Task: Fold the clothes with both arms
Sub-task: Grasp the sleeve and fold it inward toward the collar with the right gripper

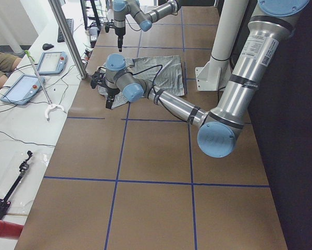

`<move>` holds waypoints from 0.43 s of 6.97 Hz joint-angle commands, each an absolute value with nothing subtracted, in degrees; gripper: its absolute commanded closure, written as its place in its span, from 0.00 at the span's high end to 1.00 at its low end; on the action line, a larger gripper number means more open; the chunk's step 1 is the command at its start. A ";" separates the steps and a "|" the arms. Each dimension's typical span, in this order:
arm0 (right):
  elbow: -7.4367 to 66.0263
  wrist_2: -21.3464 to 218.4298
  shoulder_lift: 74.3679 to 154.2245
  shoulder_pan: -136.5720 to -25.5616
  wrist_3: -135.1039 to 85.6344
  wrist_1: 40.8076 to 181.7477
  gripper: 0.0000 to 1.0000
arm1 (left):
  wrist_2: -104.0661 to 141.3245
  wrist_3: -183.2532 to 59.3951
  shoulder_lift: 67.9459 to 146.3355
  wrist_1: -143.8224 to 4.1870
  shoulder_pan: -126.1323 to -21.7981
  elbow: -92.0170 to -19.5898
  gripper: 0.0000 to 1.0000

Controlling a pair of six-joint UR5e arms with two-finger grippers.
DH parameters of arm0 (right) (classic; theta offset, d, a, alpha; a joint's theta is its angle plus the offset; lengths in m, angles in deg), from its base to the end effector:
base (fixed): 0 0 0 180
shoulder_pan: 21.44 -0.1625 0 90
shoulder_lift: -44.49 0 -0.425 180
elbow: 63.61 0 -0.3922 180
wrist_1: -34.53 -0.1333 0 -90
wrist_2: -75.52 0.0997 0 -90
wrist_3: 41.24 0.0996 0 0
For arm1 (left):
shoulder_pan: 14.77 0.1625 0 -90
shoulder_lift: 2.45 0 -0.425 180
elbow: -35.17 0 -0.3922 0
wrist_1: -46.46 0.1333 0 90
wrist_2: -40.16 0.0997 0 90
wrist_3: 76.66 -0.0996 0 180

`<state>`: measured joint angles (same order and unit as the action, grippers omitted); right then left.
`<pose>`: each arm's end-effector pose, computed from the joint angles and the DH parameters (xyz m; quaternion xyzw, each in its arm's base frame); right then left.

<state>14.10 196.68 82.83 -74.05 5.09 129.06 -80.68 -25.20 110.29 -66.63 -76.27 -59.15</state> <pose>-0.4008 -0.6591 0.1904 0.0438 -0.3833 -0.0085 0.9225 0.2346 -0.6044 0.3543 0.1583 0.4470 -0.0633 0.8781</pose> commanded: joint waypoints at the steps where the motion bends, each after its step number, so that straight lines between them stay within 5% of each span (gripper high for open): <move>1: 25.38 203.47 93.57 -79.07 -3.14 132.87 1.00 | -65.98 -14.97 115.99 -70.67 -67.70 -51.90 1.00; 3: 27.88 203.05 96.78 -79.36 -3.97 132.79 1.00 | -59.90 -14.09 120.84 -86.34 -64.71 -36.54 1.00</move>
